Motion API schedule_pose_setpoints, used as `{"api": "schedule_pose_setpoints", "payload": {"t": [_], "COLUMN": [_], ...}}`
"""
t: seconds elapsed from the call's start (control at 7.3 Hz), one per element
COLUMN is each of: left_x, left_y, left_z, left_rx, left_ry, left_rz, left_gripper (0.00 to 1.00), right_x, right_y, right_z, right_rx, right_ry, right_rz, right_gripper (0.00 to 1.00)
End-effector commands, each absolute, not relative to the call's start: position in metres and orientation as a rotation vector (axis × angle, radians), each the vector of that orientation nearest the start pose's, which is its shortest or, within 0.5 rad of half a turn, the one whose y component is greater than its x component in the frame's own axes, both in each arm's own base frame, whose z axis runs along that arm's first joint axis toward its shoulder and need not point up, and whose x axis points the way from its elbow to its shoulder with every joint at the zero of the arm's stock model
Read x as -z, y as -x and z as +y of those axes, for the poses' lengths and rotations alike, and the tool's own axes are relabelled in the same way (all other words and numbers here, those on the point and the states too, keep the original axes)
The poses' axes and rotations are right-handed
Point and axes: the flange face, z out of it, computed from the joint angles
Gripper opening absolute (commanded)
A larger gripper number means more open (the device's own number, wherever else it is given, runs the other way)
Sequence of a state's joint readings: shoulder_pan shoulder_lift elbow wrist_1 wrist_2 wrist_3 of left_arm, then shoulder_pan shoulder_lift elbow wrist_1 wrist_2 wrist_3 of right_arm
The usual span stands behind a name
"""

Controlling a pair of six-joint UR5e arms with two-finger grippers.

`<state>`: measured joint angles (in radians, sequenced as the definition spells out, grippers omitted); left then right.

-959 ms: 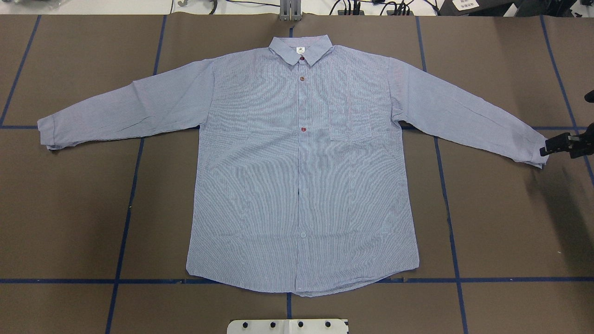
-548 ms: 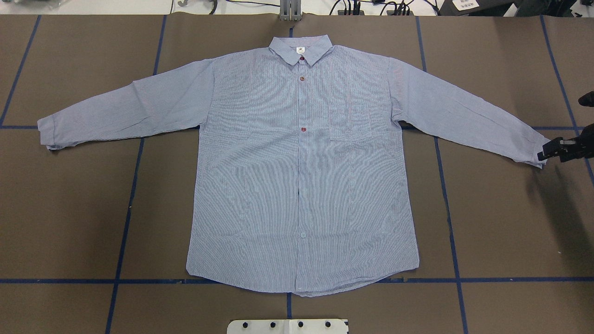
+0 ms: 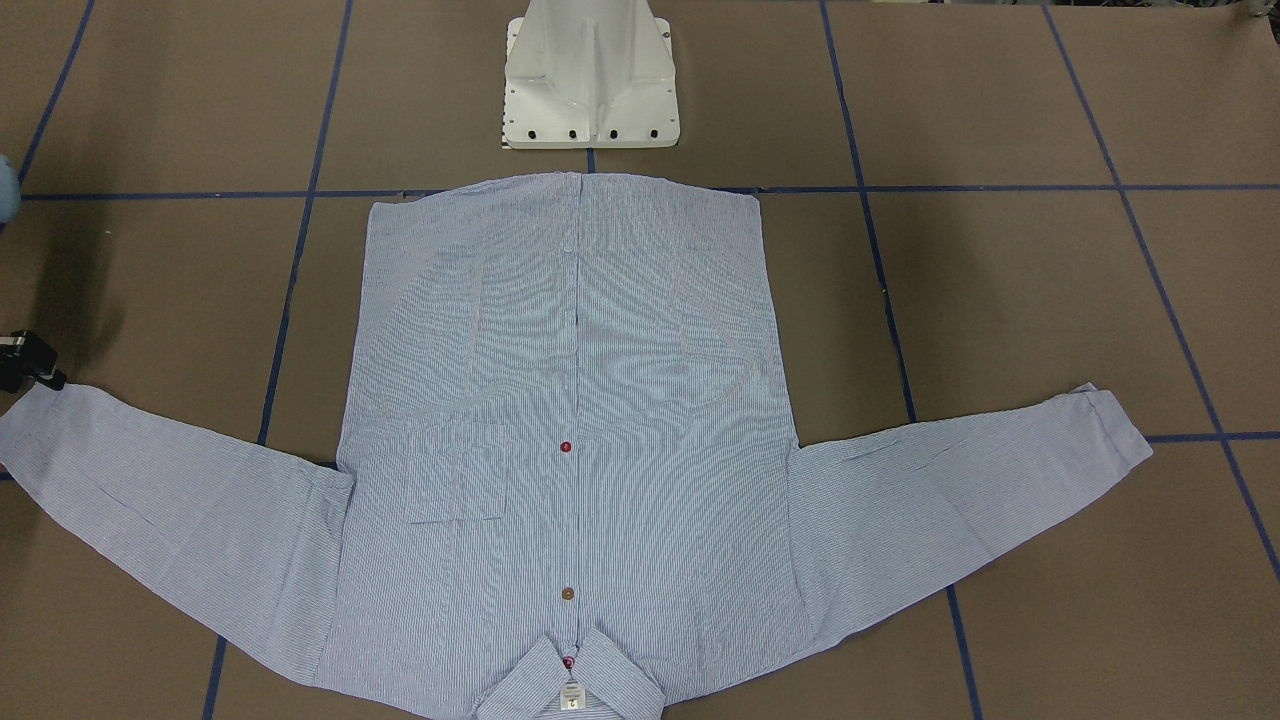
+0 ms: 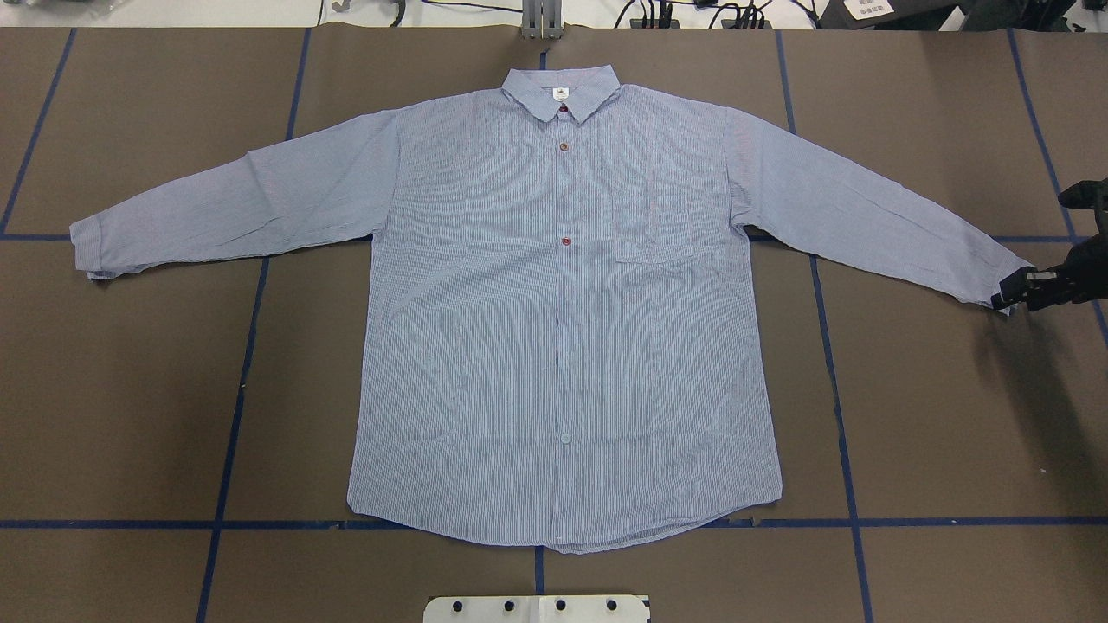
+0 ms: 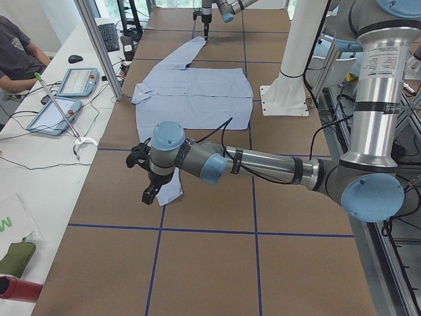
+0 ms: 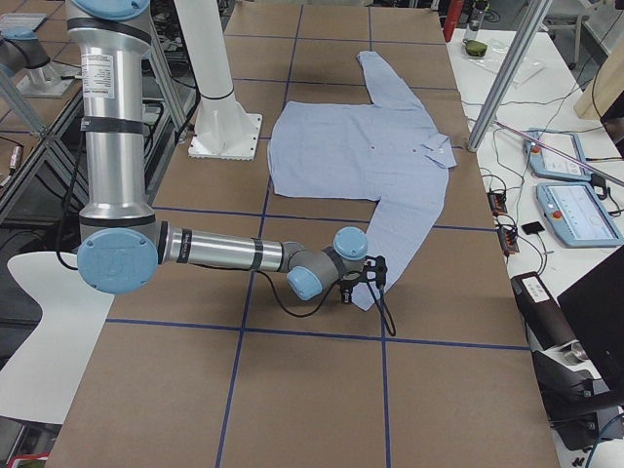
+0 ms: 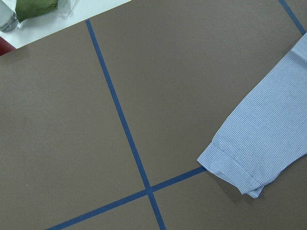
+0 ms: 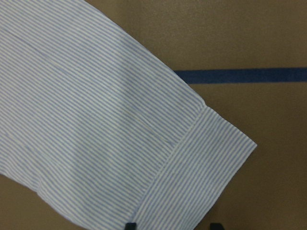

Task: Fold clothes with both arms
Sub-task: 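Lower the right gripper onto the sleeve cuff nearest it and grasp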

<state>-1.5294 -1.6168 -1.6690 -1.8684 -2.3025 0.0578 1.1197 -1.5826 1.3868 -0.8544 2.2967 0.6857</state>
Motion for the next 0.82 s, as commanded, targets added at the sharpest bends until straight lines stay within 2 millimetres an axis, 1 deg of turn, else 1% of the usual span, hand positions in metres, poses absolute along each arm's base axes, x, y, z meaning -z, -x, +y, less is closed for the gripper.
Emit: {"api": "schedule_pose_setpoints", "payload": {"t": [0.0,0.14,0.27,0.69], "left_x": [-0.5550,-0.5551,-0.5550,-0.5551], "left_y": [0.0447,0.0447,0.0447,0.0448], "left_z": [-0.5318,-0.5317,-0.5318,-0.5318], "left_rx": [-0.254,-0.254,-0.254,-0.254], "left_ry": [-0.428,-0.426,-0.428,-0.428], "left_rz": [0.719,0.719,0.719,0.718], "left_gripper": [1.00,1.00,1.00,1.00], "right_x": [-0.6798,-0.6797,-0.6797,-0.6799], "right_y": [0.1595,0.1596,0.1596,0.1594], "right_z": [-0.4815,-0.4814,-0.4814,-0.4816], "right_rx": [-0.030,-0.030,-0.030,-0.030], "right_ry": [-0.034,-0.033,-0.033,-0.035], "right_rz": [-0.864,-0.865,-0.865,-0.863], "right_gripper": [0.50,0.46,0.40,0.26]}}
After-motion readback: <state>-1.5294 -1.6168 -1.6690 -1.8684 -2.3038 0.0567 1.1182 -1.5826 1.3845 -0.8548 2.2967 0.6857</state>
